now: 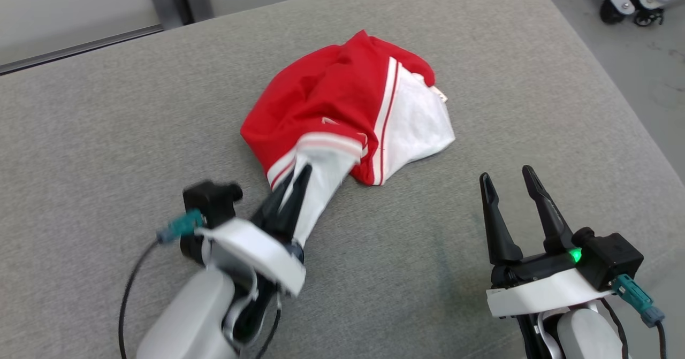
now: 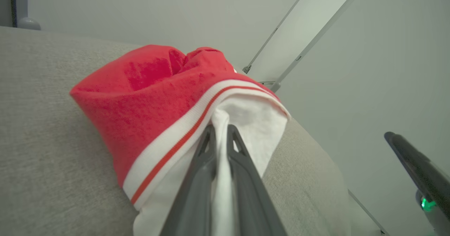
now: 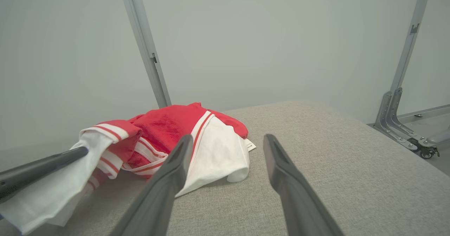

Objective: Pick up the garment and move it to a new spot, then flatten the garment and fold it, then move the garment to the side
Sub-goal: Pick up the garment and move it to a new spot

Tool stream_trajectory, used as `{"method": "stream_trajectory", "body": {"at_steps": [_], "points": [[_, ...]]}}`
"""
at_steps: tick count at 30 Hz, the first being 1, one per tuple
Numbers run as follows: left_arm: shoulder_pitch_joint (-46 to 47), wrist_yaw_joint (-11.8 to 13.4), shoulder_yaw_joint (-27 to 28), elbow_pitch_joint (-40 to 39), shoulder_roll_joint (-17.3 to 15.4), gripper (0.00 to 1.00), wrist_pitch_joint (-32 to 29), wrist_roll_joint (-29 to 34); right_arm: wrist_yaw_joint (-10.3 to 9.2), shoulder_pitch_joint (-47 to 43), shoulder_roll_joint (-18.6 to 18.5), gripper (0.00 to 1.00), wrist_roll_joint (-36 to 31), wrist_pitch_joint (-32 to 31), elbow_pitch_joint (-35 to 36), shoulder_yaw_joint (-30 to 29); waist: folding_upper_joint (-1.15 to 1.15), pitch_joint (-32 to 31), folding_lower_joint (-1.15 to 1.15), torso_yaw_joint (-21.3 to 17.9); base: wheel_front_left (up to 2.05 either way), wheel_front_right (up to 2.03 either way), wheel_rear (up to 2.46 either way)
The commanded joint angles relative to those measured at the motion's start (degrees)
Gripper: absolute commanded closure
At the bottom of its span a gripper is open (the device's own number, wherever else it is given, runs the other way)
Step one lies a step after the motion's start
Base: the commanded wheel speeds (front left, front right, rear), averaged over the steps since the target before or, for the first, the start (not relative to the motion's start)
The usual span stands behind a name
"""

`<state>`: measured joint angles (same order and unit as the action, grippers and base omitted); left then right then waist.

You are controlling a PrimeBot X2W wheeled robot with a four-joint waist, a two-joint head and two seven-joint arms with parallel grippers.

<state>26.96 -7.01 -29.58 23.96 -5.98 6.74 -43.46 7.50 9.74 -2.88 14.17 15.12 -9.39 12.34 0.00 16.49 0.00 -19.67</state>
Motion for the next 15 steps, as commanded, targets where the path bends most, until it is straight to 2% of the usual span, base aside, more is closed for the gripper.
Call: {"method": "stream_trajectory", "body": {"at_steps": [1,2,3,4,8,10,13,15], "points": [[-2.07,-0.45,-1.68,-0.79,-1.41,1.0,2.23,0.21,-0.02,0.36,-0.04,0.0,-0.51,0.04,0.22,-0.33,0.0,0.21,0.0,1.51,0.0,0.0,0.0],[-3.36,-0.54,-3.8,-1.79,-2.52,0.95,3.16,0.6,-0.02,0.03,-0.05,0.0,-0.84,0.04,0.16,-0.56,0.0,0.03,0.0,2.23,0.0,0.0,0.0],[-4.69,-0.45,-5.91,-3.09,-3.96,0.21,4.05,0.64,-0.02,-0.33,-0.06,0.0,-1.16,0.04,-0.03,-0.84,0.0,-0.26,0.0,3.07,0.0,0.0,0.0],[-5.92,-0.47,-7.69,-4.22,-5.54,0.0,4.76,0.72,-0.02,-0.79,-0.05,0.0,-1.52,0.04,-0.21,-1.26,0.0,-0.73,0.0,4.08,0.0,0.0,0.0],[-9.87,-0.5,-13.25,-7.84,-11.86,0.0,6.5,3.42,-0.02,-2.07,-0.06,0.0,-2.83,0.04,-0.71,-1.79,0.0,-2.98,0.0,7.89,0.0,0.0,0.0],[-11.06,0.07,-14.13,-9.03,-14.18,0.0,7.19,6.18,-0.02,-2.62,-0.07,0.0,-3.37,0.04,-0.9,-1.75,0.0,-4.21,0.0,9.63,0.0,0.0,0.0],[-13.6,4.28,-12.06,-11.91,-15.24,0.0,8.23,10.26,-0.02,-3.6,-0.08,0.0,-4.62,0.04,-1.03,-1.66,0.0,-6.45,0.0,11.87,0.0,0.0,0.0],[-15.59,7.67,-7.83,-15.75,-14.03,0.0,8.47,12.72,-0.02,-4.6,-0.07,0.0,-5.21,0.04,-1.16,-1.7,0.0,-8.16,0.0,13.09,0.0,0.0,0.0]]}}
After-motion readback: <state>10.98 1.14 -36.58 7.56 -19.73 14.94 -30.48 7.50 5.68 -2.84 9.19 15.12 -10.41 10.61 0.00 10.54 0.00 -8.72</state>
